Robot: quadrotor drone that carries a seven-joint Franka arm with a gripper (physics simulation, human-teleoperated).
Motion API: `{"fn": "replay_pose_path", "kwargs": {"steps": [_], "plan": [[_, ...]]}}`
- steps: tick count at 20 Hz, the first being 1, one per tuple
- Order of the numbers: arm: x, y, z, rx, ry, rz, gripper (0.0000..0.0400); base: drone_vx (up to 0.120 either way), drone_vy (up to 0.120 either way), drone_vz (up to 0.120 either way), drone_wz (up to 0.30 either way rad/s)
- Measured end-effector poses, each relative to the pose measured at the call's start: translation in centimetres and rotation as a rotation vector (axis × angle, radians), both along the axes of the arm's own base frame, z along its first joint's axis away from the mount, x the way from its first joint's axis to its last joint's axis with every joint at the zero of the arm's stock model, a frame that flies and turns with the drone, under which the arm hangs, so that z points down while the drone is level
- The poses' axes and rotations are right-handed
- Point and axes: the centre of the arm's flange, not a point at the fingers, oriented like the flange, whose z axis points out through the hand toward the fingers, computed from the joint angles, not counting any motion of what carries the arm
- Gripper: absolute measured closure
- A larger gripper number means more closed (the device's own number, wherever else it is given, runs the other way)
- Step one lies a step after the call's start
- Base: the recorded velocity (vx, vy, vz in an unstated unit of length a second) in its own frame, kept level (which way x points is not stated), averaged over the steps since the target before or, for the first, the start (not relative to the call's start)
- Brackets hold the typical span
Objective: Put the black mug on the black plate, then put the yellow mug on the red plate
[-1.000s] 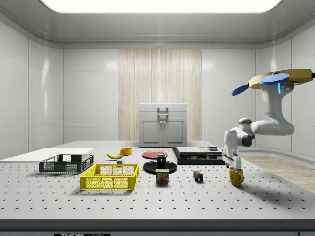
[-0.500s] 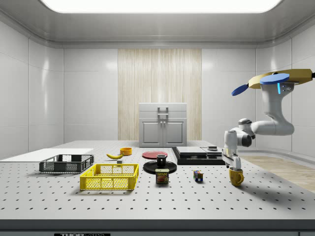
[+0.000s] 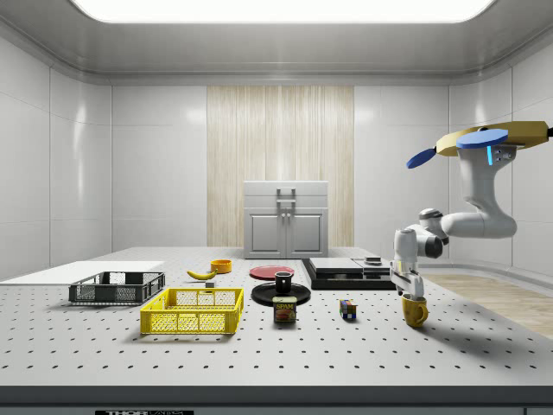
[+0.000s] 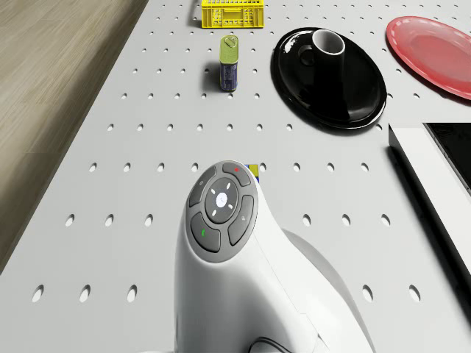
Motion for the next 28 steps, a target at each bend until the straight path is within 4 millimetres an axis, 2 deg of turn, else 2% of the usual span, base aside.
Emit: {"fn": "replay_pose_path", "kwargs": {"steps": [2, 4, 6, 8, 10, 15, 22, 26, 28], "plan": [[-0.1, 0.0, 0.0, 0.0, 0.0, 0.0, 0.0, 0.0, 0.0, 0.0, 0.0], [-0.1, 0.0, 0.0, 0.0, 0.0, 0.0, 0.0099, 0.0, 0.0, 0.0, 0.0], [-0.1, 0.0, 0.0, 0.0, 0.0, 0.0, 0.0174, 0.0, 0.0, 0.0, 0.0], [-0.2, 0.0, 0.0, 0.0, 0.0, 0.0, 0.022, 0.0, 0.0, 0.0, 0.0], [-0.2, 0.0, 0.0, 0.0, 0.0, 0.0, 0.0247, 0.0, 0.0, 0.0, 0.0], [-0.2, 0.0, 0.0, 0.0, 0.0, 0.0, 0.0278, 0.0, 0.0, 0.0, 0.0], [-0.2, 0.0, -0.1, 0.0, 0.0, 0.0, 0.0288, 0.0, 0.0, 0.0, 0.0], [-0.2, 0.0, -1.2, 0.0, 0.0, 0.0, 0.0289, 0.0, 0.0, 0.01, 0.0], [-0.2, 0.0, -2.0, 0.0, 0.0, 0.0, 0.029, 0.0, 0.0, 0.12, 0.0]]}}
